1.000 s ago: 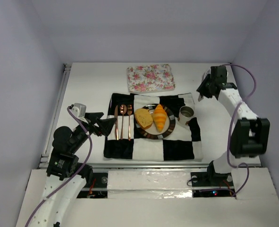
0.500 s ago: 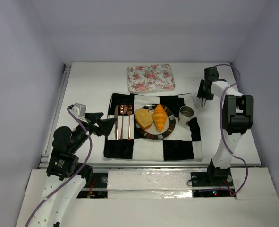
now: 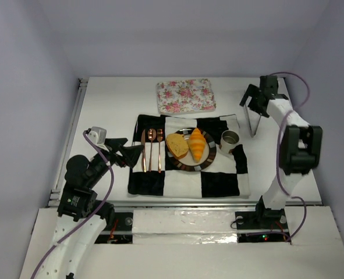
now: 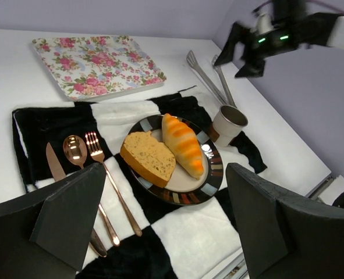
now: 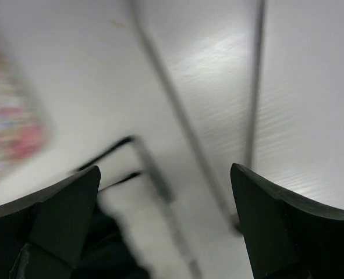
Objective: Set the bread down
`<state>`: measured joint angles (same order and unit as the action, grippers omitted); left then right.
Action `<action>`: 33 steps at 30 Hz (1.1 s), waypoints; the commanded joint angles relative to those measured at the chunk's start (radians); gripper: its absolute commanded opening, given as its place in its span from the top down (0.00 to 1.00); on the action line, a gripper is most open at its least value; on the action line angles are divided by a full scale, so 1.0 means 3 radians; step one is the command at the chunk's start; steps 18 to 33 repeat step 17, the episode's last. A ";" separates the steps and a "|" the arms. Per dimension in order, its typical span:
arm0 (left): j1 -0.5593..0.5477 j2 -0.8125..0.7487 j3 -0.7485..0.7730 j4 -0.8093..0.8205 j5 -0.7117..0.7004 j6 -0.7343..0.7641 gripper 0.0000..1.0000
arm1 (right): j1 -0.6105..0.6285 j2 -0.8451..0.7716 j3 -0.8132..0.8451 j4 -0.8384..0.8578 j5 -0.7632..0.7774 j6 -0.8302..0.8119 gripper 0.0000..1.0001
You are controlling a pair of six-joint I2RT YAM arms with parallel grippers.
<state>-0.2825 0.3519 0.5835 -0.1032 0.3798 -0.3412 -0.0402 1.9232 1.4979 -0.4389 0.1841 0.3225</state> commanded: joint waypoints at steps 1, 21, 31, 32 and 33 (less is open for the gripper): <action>-0.0020 0.0064 0.0044 0.0083 -0.0028 0.0013 0.16 | 0.0052 -0.1346 -0.0389 0.0881 -0.1108 0.1010 0.00; -0.0020 0.0039 0.0008 0.0119 -0.0166 -0.0008 0.17 | 0.0513 -0.4779 -0.3009 0.1409 -0.2950 0.1519 0.94; -0.0020 0.0039 0.0008 0.0119 -0.0166 -0.0008 0.17 | 0.0513 -0.4779 -0.3009 0.1409 -0.2950 0.1519 0.94; -0.0020 0.0039 0.0008 0.0119 -0.0166 -0.0008 0.17 | 0.0513 -0.4779 -0.3009 0.1409 -0.2950 0.1519 0.94; -0.0020 0.0039 0.0008 0.0119 -0.0166 -0.0008 0.17 | 0.0513 -0.4779 -0.3009 0.1409 -0.2950 0.1519 0.94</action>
